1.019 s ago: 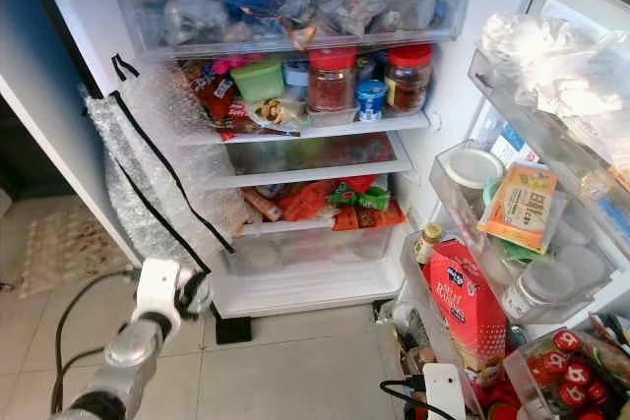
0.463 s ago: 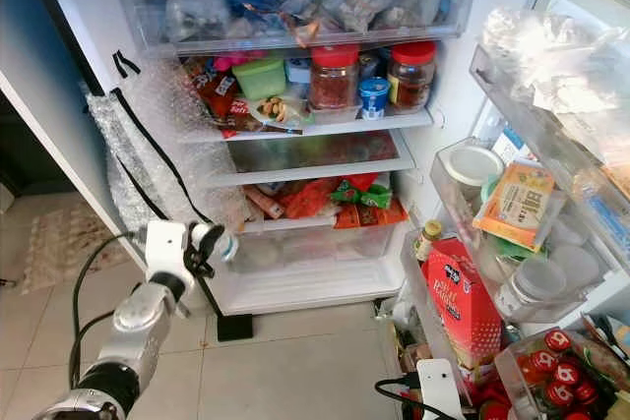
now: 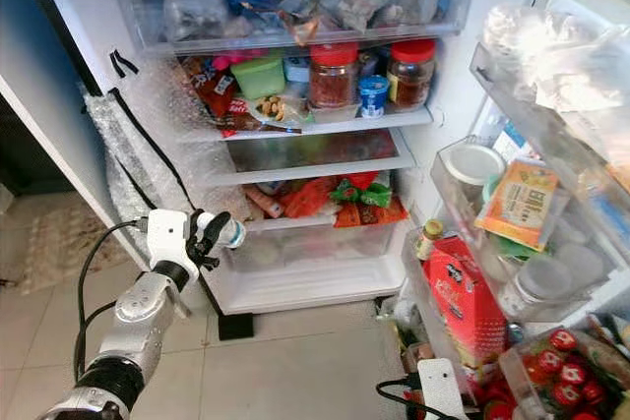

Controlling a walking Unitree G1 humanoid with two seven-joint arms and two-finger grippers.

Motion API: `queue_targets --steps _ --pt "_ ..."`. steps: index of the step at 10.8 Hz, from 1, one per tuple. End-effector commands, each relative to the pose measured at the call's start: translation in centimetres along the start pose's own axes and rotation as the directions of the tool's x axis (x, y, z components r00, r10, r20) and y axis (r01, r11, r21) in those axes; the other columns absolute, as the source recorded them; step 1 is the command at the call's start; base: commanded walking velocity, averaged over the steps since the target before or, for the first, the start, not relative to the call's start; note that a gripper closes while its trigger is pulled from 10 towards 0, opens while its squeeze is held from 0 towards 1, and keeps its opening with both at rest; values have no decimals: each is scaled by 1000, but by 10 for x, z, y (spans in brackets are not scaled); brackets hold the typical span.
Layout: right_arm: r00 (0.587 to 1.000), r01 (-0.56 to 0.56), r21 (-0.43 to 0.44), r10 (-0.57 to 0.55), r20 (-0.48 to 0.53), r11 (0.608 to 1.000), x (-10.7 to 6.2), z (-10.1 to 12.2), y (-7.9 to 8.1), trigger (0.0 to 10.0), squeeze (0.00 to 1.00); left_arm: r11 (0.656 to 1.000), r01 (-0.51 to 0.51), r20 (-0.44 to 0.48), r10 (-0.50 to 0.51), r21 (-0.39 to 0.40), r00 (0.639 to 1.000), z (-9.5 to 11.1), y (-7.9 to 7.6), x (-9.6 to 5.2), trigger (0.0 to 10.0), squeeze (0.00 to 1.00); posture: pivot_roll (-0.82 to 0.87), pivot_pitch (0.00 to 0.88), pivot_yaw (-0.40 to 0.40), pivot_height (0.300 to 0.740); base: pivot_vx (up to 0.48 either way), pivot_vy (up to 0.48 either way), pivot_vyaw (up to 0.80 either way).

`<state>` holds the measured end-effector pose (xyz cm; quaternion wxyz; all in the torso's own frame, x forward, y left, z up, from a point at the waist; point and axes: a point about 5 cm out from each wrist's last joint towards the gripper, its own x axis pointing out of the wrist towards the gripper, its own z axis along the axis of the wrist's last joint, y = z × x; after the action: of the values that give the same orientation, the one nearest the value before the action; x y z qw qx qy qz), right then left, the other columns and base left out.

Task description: Restocking fridge

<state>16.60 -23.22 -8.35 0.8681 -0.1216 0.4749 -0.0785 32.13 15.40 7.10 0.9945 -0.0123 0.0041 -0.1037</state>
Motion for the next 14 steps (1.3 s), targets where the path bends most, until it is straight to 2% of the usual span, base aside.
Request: queue_targets --steps 1,2,4,5,7,9,11,13,14 --pt "996 82 -14 -82 31 997 1 5 -19 10000 0 1000 14 15 -14 6 1000 4 -1 0 10000 0 -53 42 9 740 0 0 0" --pt "994 108 -27 -107 35 994 1 6 -26 10000 0 1000 21 20 -21 10 1000 6 -3 0 10000 0 -53 42 9 740 0 0 0" --pt "991 128 -34 -127 37 991 1 6 -29 10000 0 1000 24 23 -25 12 999 7 -4 0 10000 0 -52 40 10 740 0 0 0" --pt "983 179 -66 -176 45 982 0 7 -36 10000 0 999 29 29 -29 17 999 9 -5 1 10000 0 -51 36 12 740 0 0 0" --pt "976 215 -69 -212 53 974 0 9 -40 10000 0 999 30 31 -30 18 999 10 -5 0 10000 0 -51 33 13 740 0 0 0" --pt "978 207 -72 -203 57 976 0 10 -38 10000 0 999 30 27 -30 18 999 9 -6 0 10000 0 -51 32 13 740 0 0 0" --pt "985 165 -45 -163 53 985 1 11 -29 10000 0 999 39 36 -40 26 999 11 -9 0 10000 0 -48 28 12 740 0 0 0" --pt "999 19 6 -19 46 1000 1 11 -6 10000 0 999 46 45 -47 27 998 14 -10 2 10000 0 -50 29 12 740 0 0 0" --pt "999 -22 28 21 38 999 1 10 0 10000 0 999 47 48 -49 26 998 15 -11 2 10000 0 -50 31 12 740 0 0 0"
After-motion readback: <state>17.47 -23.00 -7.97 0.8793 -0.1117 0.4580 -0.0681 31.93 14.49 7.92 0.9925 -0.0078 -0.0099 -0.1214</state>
